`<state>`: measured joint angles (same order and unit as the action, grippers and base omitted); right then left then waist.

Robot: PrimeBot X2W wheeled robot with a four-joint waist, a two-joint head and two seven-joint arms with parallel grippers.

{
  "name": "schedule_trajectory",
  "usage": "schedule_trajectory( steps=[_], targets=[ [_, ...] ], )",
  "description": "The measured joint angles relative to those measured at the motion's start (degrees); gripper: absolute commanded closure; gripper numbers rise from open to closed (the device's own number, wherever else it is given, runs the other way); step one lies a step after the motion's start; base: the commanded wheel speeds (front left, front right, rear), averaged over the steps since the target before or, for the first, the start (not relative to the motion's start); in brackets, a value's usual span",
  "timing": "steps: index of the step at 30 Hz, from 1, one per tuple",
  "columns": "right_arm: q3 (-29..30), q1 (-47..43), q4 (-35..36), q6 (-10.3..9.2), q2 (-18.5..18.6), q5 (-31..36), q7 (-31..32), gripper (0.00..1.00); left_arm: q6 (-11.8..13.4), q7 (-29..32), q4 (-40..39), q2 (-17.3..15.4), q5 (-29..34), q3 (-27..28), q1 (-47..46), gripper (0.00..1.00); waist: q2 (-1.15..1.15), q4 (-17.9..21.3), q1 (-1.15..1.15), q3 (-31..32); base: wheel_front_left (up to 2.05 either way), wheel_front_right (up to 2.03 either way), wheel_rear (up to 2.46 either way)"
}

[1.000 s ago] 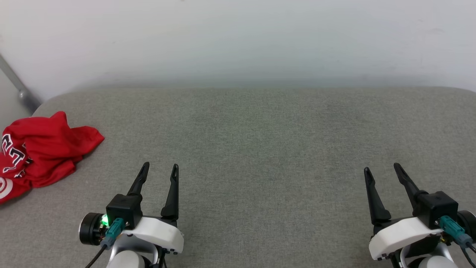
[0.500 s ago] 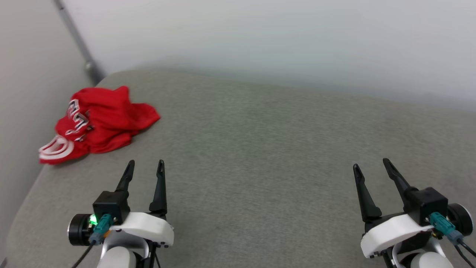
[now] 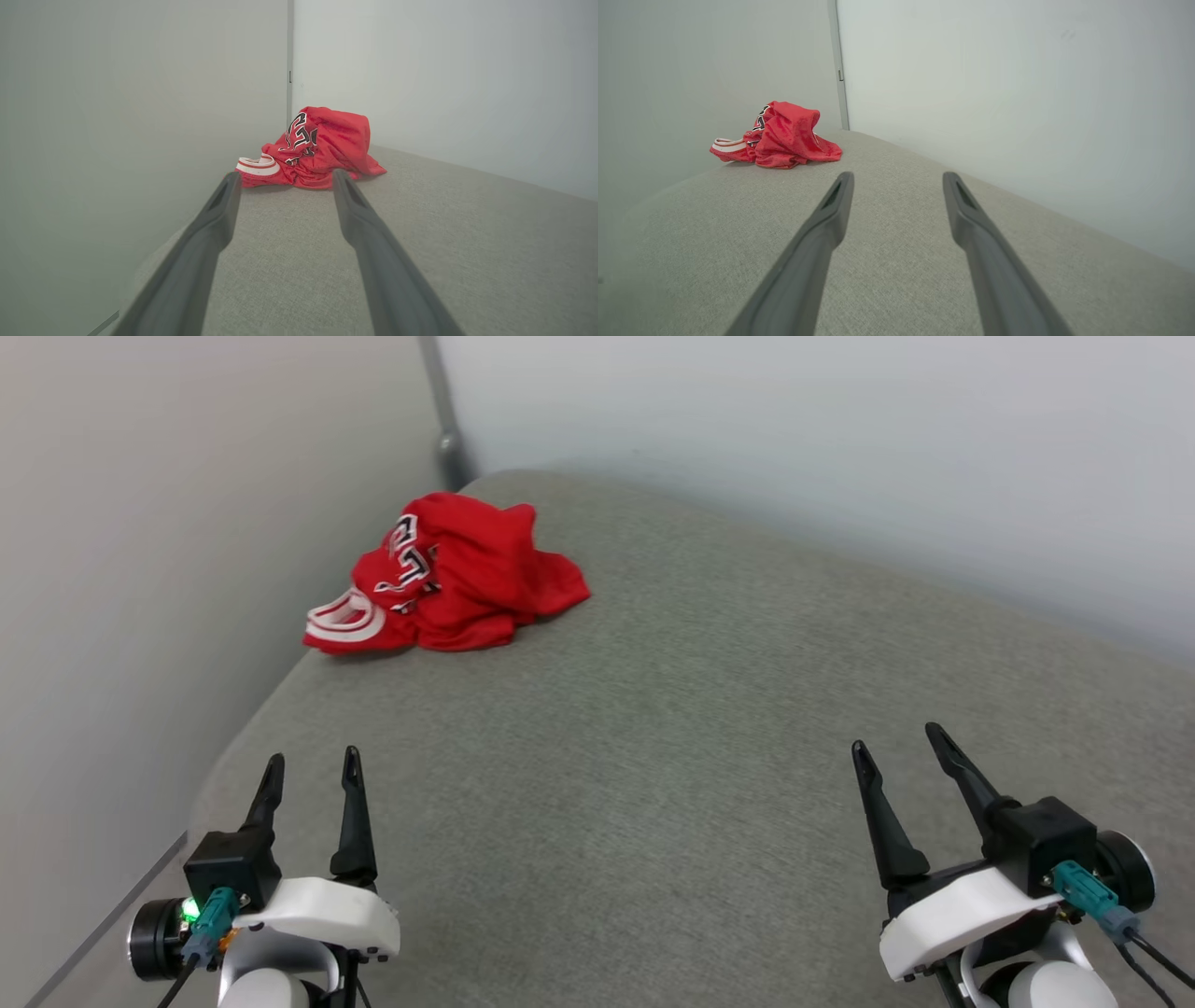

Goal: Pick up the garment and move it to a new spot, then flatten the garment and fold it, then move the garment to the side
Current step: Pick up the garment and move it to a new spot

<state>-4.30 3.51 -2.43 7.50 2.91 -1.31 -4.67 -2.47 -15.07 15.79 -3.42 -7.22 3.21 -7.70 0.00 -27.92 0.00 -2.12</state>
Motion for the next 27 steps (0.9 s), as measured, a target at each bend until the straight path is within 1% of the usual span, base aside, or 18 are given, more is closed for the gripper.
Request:
schedule_trajectory(
  steps=[3,5,12,17,22,25,27],
  targets=[
    [-0.75,0.07,-0.01,0.01,0.00,-0.25,0.00,0.00,0.16,0.00,-0.51,0.03,-0.03,0.85,0.64,0.00,0.00,-1.97,0.00,-0.04,0.00,0.00,0.00],
    [-1.22,0.49,-0.08,0.01,-0.01,-0.25,0.03,0.00,0.20,0.00,-0.94,0.02,-0.20,1.45,0.88,0.00,0.00,-2.53,0.00,-0.36,0.00,0.00,0.00],
    [-1.62,1.52,-0.75,0.01,-0.01,-0.12,0.25,0.00,0.11,0.00,-1.60,0.19,-0.42,2.31,0.65,0.00,0.00,-2.81,0.00,-1.38,0.00,0.00,0.00],
    [-0.99,1.71,-0.47,0.01,-0.01,0.14,0.52,0.00,-0.58,0.00,-0.60,0.12,-0.55,2.63,-2.53,0.00,0.00,-2.65,0.00,-1.98,0.00,0.00,0.00],
    [-1.14,3.94,1.68,0.01,-0.02,1.58,2.20,0.00,-2.10,0.93,2.78,-2.61,-3.00,3.66,-12.74,0.00,0.00,-0.17,0.00,-4.87,0.00,0.00,0.00],
    [-1.65,5.65,2.75,0.01,-0.02,1.64,3.28,0.00,-2.55,3.85,3.34,-5.15,-5.70,5.71,-19.44,0.00,0.00,2.02,0.00,-7.34,0.00,0.00,0.00],
    [-2.25,7.19,3.55,0.01,-0.01,2.37,3.67,0.00,-3.07,6.98,3.85,-7.86,-7.57,7.26,-23.51,0.00,0.00,3.70,0.01,-9.26,0.00,0.00,0.00]
  ],
)
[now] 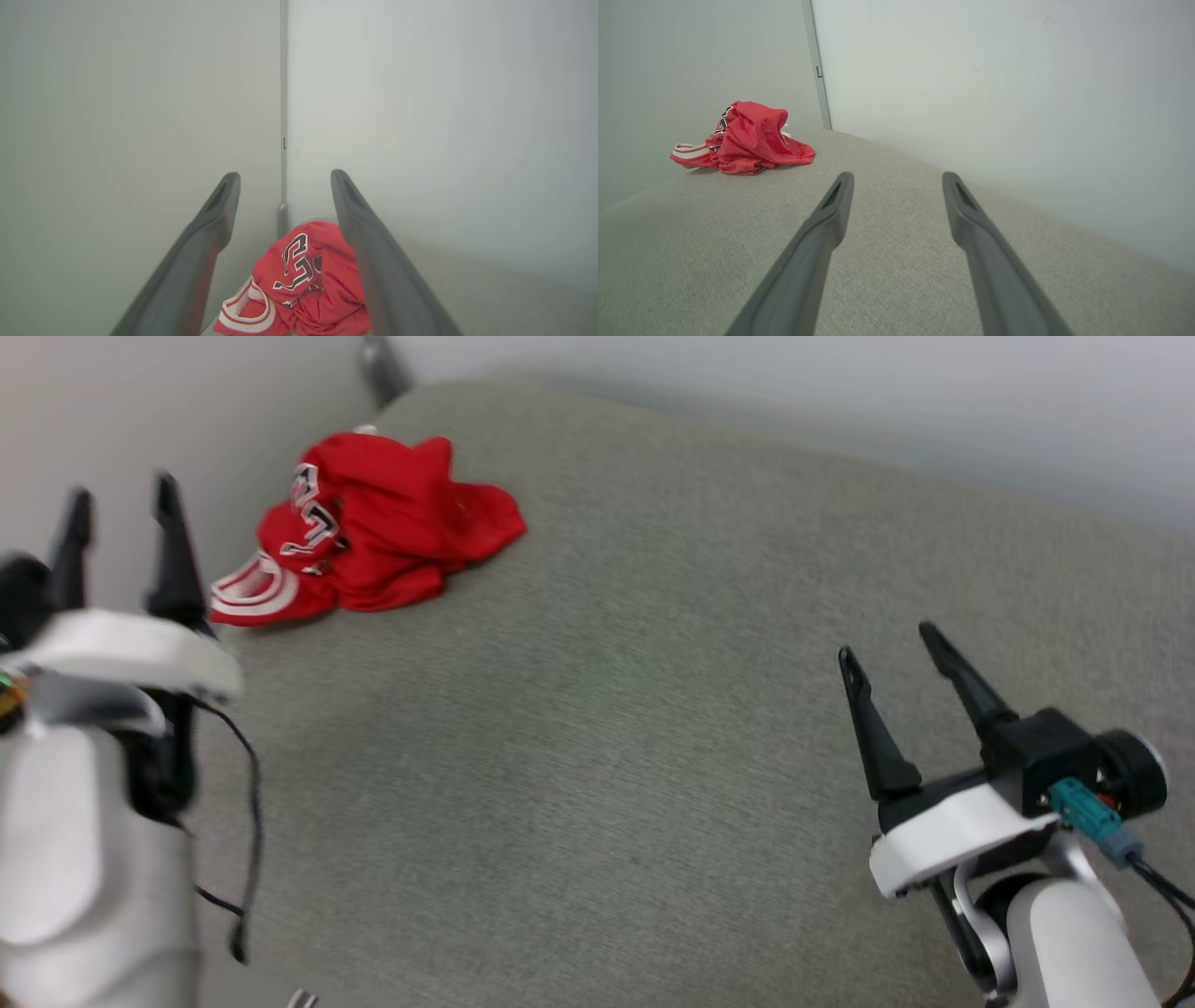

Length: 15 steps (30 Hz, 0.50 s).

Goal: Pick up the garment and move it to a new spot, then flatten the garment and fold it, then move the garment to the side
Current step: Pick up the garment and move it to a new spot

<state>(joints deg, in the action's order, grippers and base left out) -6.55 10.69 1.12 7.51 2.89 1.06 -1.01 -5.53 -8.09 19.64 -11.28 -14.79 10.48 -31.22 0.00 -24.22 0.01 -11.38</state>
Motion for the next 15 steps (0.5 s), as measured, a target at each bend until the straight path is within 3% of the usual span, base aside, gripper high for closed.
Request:
schedule_trajectory(
  steps=[8,15],
  targets=[
    [-0.33,5.21,2.09,0.00,1.23,1.33,0.33,0.00,-1.62,19.26,5.21,-11.47,-8.43,0.94,-13.08,0.00,0.00,6.88,0.00,-9.39,0.00,0.00,0.00],
    [-0.20,6.93,3.22,0.00,0.94,1.18,-0.19,0.00,-1.86,37.99,10.53,-19.64,-17.69,-0.70,-16.47,0.00,0.00,11.81,0.00,-17.52,0.00,0.00,0.00]
  ],
)
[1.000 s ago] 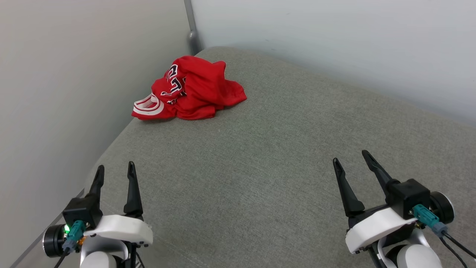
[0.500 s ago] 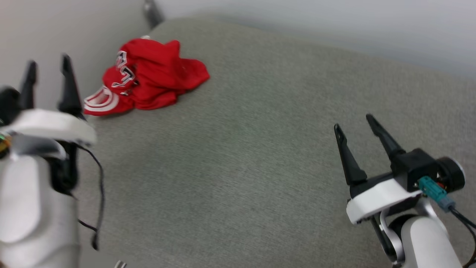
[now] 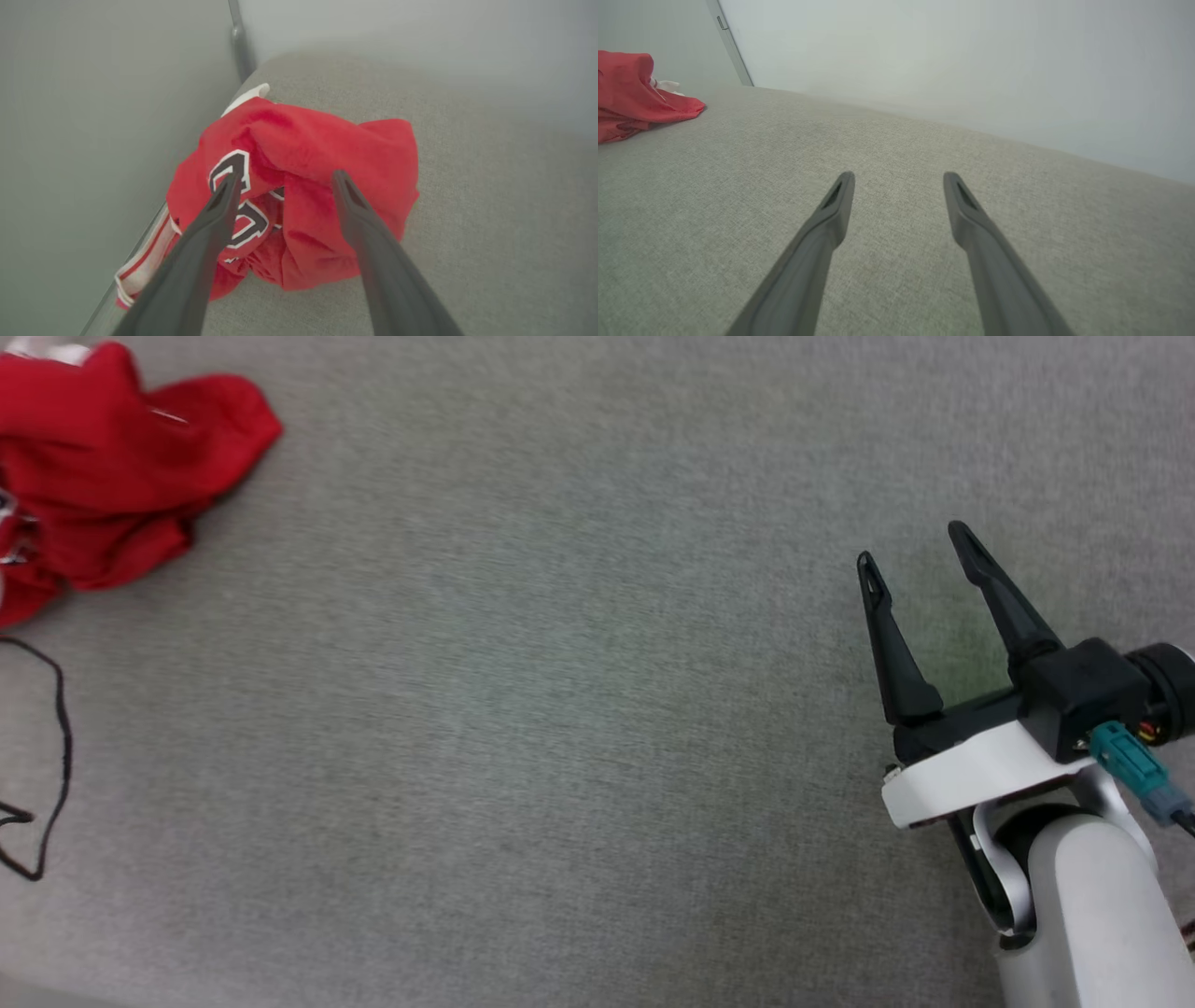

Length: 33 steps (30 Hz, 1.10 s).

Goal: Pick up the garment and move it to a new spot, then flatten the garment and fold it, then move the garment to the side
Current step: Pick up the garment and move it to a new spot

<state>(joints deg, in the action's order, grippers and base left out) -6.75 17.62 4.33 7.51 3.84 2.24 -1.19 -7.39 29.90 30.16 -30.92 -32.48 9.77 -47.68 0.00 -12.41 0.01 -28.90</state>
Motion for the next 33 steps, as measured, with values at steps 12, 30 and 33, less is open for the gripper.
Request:
schedule_trajectory(
  steps=[12,30,33],
  targets=[
    [-2.04,2.81,2.42,0.00,-0.27,0.94,-0.20,0.00,0.00,11.15,7.26,-5.52,-6.70,-0.07,1.57,0.00,0.00,5.32,-0.01,-9.00,0.00,0.00,0.00],
    [-1.09,0.22,1.20,0.00,-0.48,1.01,-1.60,0.00,1.11,-7.50,7.15,-6.35,0.74,-4.48,1.53,1.00,0.00,4.17,-0.01,1.14,0.00,0.00,0.00],
    [-0.36,-1.44,0.34,0.00,-0.64,0.11,-1.87,0.00,1.71,-14.04,6.25,-6.25,2.98,-5.13,1.12,1.00,0.00,3.84,-0.01,4.64,0.00,0.00,0.00]
  ],
)
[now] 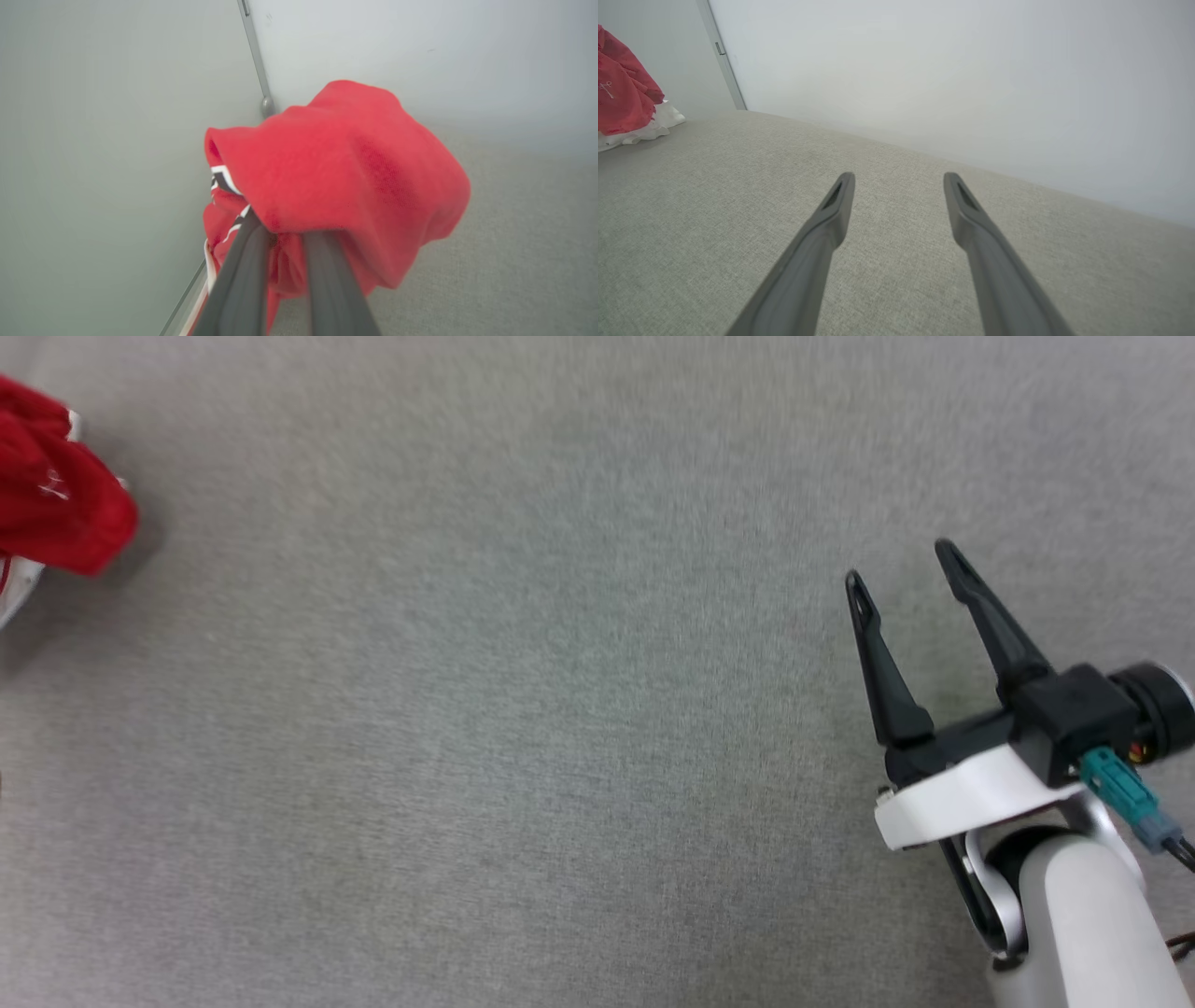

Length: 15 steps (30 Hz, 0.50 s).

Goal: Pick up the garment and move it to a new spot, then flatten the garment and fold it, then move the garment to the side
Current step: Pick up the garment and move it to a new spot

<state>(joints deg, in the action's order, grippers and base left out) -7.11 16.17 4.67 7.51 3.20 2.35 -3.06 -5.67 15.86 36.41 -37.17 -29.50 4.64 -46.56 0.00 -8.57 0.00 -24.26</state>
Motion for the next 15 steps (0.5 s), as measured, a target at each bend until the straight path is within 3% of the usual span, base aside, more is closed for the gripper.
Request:
schedule_trajectory(
  steps=[8,15],
  targets=[
    [2.47,-5.50,-0.85,0.00,-0.20,-3.69,-0.45,0.00,0.64,-12.91,-2.41,2.42,3.94,-2.63,-0.94,1.00,0.00,-0.55,-0.01,9.42,0.00,0.00,0.00],
    [2.66,-8.37,-1.43,0.00,-0.22,-6.35,-0.45,0.00,1.22,-15.82,-4.20,6.21,5.10,-5.37,1.71,1.00,0.00,1.39,-0.01,15.77,0.00,0.00,0.00]
  ],
)
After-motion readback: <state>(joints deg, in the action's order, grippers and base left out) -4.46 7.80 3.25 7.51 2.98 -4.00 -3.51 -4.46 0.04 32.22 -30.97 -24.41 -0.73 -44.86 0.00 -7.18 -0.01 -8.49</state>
